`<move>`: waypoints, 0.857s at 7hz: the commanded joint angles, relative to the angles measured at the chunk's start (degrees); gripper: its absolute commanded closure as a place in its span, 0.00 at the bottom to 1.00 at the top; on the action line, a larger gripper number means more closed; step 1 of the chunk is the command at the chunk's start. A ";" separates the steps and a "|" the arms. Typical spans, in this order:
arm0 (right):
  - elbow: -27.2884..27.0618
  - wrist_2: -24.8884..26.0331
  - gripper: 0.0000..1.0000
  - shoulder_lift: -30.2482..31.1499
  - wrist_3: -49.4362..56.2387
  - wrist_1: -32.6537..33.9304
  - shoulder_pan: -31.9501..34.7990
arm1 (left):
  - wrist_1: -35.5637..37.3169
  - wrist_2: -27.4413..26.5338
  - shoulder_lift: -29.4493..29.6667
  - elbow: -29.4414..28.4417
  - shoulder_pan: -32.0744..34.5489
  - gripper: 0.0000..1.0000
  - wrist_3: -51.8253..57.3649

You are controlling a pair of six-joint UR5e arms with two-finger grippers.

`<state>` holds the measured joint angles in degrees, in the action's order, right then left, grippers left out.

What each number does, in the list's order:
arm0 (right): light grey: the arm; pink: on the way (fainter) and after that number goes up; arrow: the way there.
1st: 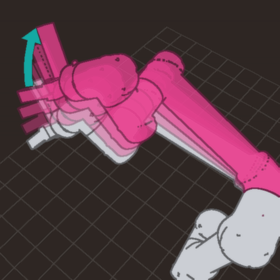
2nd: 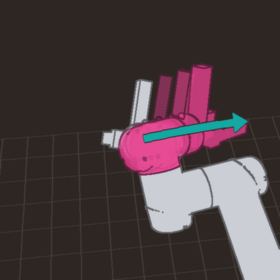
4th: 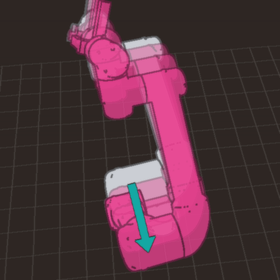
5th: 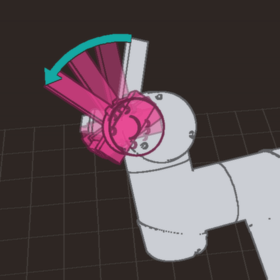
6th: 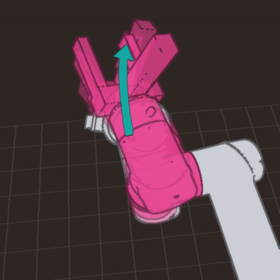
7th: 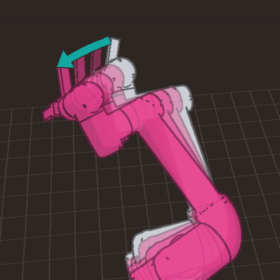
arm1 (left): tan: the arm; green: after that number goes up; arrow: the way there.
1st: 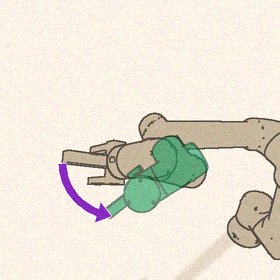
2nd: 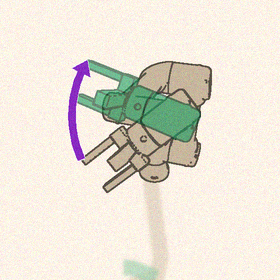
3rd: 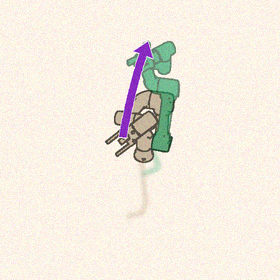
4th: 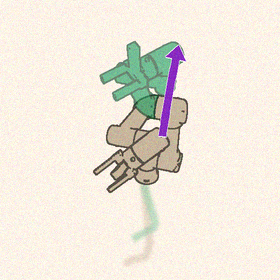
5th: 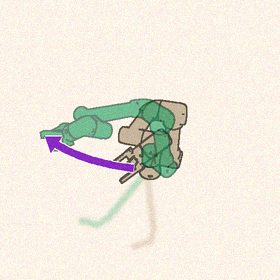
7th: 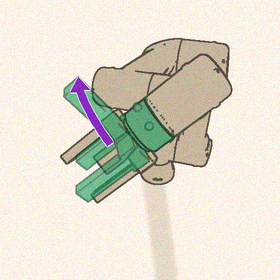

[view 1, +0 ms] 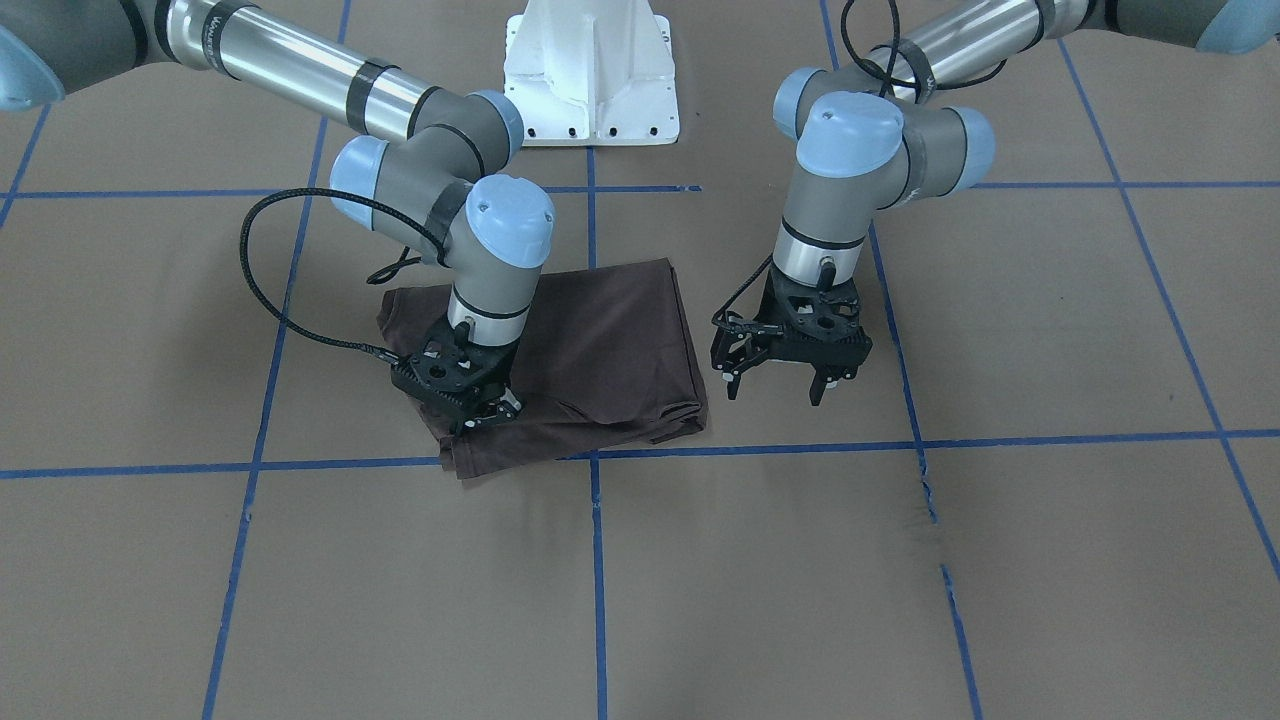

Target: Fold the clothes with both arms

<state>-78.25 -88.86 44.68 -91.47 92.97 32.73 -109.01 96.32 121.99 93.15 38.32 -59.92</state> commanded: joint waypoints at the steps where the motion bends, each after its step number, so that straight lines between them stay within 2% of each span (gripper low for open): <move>1: -0.40 -1.30 0.00 -0.91 6.97 -0.50 1.71 | -0.07 0.62 0.00 0.11 0.00 0.00 0.07; 2: -1.10 -6.01 0.00 -1.35 12.92 -0.51 4.16 | 0.02 3.67 -0.09 0.28 0.00 0.00 0.16; 4: -7.84 -16.04 0.00 0.56 20.07 0.28 9.08 | 1.24 5.88 -2.18 4.47 0.17 0.00 0.77; 6: -23.87 -19.49 0.00 14.22 31.28 2.37 12.60 | 8.67 7.74 -8.93 15.43 1.83 0.00 7.93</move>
<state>-92.55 -105.43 51.16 -67.59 93.71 42.69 -104.96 103.26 116.98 102.03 39.08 -56.63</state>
